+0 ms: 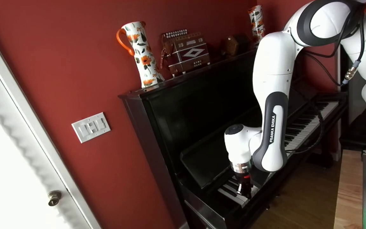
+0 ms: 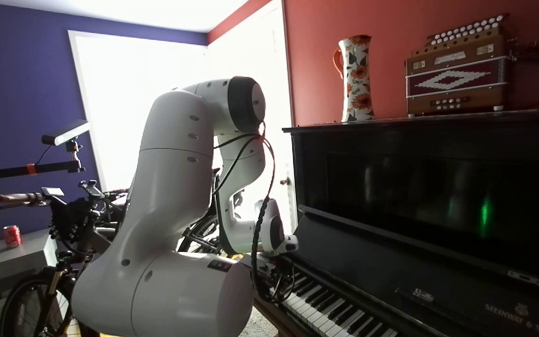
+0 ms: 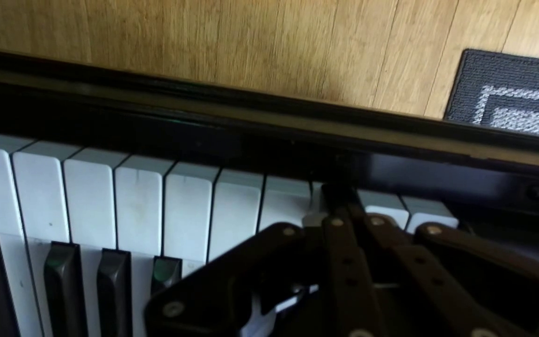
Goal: Press the third last white key on the left of the piano
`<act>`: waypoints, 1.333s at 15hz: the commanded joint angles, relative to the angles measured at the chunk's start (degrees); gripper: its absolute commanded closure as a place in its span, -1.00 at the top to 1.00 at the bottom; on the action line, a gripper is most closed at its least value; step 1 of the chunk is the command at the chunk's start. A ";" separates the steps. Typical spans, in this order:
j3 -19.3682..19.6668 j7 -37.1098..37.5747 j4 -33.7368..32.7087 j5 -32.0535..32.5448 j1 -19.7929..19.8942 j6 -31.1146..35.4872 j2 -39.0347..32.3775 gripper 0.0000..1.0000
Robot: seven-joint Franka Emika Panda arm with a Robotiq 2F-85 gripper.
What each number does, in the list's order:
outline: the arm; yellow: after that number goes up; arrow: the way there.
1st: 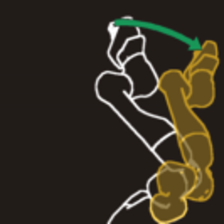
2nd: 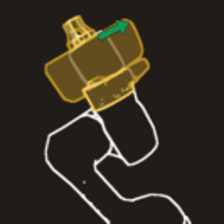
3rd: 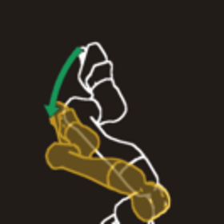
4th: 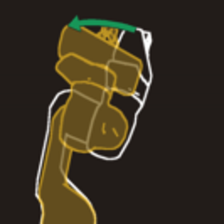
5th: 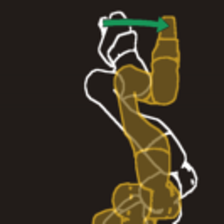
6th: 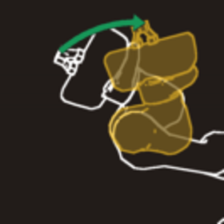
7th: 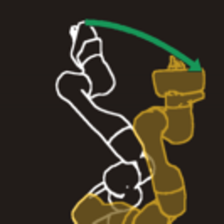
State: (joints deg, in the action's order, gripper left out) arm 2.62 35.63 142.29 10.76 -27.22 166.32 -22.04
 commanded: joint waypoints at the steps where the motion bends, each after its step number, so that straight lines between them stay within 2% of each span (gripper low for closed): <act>1: 0.61 0.20 -0.50 -0.99 -0.79 1.42 -1.90 -1.00; 11: 4.32 2.46 1.10 0.80 -3.45 1.34 1.33 -1.00; 20: 5.91 4.00 2.02 1.78 -4.51 1.64 4.57 -1.00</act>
State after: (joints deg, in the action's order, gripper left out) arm 7.19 37.48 142.46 11.02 -30.51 167.33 -19.73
